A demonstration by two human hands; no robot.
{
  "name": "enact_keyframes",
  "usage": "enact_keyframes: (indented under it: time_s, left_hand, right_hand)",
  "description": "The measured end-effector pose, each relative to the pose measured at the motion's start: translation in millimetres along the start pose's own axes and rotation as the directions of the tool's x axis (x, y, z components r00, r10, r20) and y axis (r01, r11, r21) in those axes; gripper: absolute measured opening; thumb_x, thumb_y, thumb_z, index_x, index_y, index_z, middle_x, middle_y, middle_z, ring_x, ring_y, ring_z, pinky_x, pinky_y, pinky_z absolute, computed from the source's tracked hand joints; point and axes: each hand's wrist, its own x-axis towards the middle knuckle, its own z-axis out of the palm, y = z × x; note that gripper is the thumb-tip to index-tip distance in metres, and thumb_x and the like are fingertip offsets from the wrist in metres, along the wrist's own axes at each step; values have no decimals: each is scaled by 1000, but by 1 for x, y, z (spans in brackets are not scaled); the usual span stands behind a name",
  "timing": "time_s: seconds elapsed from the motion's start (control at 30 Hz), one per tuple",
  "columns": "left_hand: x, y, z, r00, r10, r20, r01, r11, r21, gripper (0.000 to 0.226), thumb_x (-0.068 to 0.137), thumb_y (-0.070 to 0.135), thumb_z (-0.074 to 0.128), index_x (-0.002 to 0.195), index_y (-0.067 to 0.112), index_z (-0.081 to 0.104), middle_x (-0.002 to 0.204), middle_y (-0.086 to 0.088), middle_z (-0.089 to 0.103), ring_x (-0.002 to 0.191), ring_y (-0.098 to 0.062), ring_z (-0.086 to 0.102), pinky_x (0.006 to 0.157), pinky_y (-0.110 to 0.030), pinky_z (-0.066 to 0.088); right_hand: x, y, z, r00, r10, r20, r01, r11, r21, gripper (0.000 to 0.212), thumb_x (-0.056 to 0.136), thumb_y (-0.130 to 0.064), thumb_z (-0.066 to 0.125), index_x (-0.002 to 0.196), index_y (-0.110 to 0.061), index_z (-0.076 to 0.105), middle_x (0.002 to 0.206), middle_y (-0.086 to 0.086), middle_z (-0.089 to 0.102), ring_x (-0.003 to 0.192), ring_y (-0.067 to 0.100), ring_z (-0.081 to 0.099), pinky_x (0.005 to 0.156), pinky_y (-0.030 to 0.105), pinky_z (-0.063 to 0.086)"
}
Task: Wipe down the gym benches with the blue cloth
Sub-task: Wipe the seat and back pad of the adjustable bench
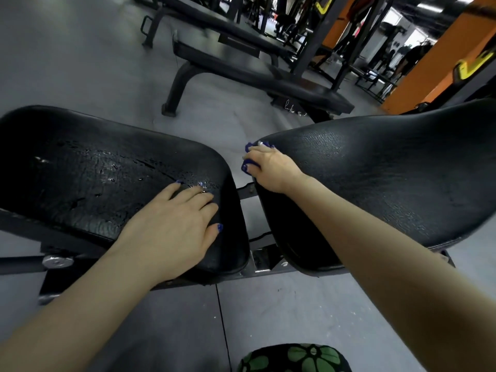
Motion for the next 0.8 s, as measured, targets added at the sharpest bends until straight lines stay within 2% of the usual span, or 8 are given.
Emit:
enact_keyframes:
  time_s: [0.13, 0.2, 0.33, 0.43, 0.53, 0.63, 0.73, 0.8]
  left_hand:
    - [-1, 0, 0, 1000, 0, 13, 0, 1000, 11, 58, 90, 44, 27, 114, 15, 70, 127, -5, 64, 124, -23, 56, 105, -48, 42]
    - [-2, -1, 0, 1000, -2, 17, 2, 1000, 12, 59, 90, 46, 25, 117, 16, 69, 129, -3, 63, 126, -21, 54, 106, -47, 41]
    - [-1, 2, -4, 999, 3, 38, -3, 1000, -6, 52, 97, 44, 28, 135, 20, 55, 146, 2, 47, 140, -16, 35, 117, -43, 25]
    - [1, 3, -6, 999, 1, 53, -1, 1000, -1, 53, 99, 46, 28, 145, 23, 41, 155, 6, 33, 146, -13, 21, 120, -39, 13]
    - [0, 4, -7, 998, -9, 62, 9, 1000, -5, 52, 100, 45, 27, 146, 23, 39, 155, 6, 31, 145, -13, 21, 120, -39, 12]
    - [-1, 6, -10, 997, -10, 72, 10, 1000, -2, 51, 101, 43, 29, 146, 22, 40, 155, 5, 32, 144, -13, 23, 120, -39, 13]
    - [-3, 6, -11, 997, -13, 75, 13, 1000, -3, 49, 102, 42, 29, 145, 22, 41, 155, 5, 32, 145, -12, 23, 120, -38, 13]
    - [-4, 7, -13, 996, -16, 91, 17, 1000, -12, 48, 102, 41, 29, 145, 23, 42, 156, 6, 31, 144, -11, 23, 120, -37, 12]
  right_hand:
    - [-63, -3, -7, 978, -203, 47, 200, 978, 56, 23, 96, -25, 56, 114, -14, 67, 135, 3, 56, 133, 21, 44, 111, 33, 26]
    - [-102, 8, -22, 975, -205, 90, 198, 977, 84, 29, 97, -27, 57, 124, -18, 63, 145, -4, 49, 142, 13, 34, 118, 31, 20]
    - [-160, 50, -61, 999, 25, 21, -27, 995, 97, 33, 97, -28, 56, 128, -18, 61, 145, -4, 49, 140, 7, 32, 120, 41, 20]
    - [-177, 51, -59, 966, 235, -111, -231, 972, 48, 32, 97, -23, 57, 127, -16, 61, 145, 0, 50, 142, 17, 36, 118, 37, 18]
    - [-175, 16, -34, 910, 328, -252, -340, 940, -4, 28, 95, -23, 58, 119, -12, 67, 133, 8, 60, 132, 29, 48, 113, 38, 27]
    - [-173, -26, -11, 951, 217, -219, -224, 974, -10, 32, 94, -28, 53, 118, -11, 67, 128, 8, 62, 130, 32, 49, 112, 42, 30]
    - [-184, -40, -6, 989, 71, -133, -76, 997, -30, 32, 96, -27, 56, 124, -12, 63, 135, 6, 57, 136, 30, 43, 114, 40, 27]
    - [-198, -36, -15, 993, 46, -106, -48, 999, -20, 34, 96, -28, 56, 126, -13, 63, 139, 8, 55, 135, 29, 45, 114, 39, 27]
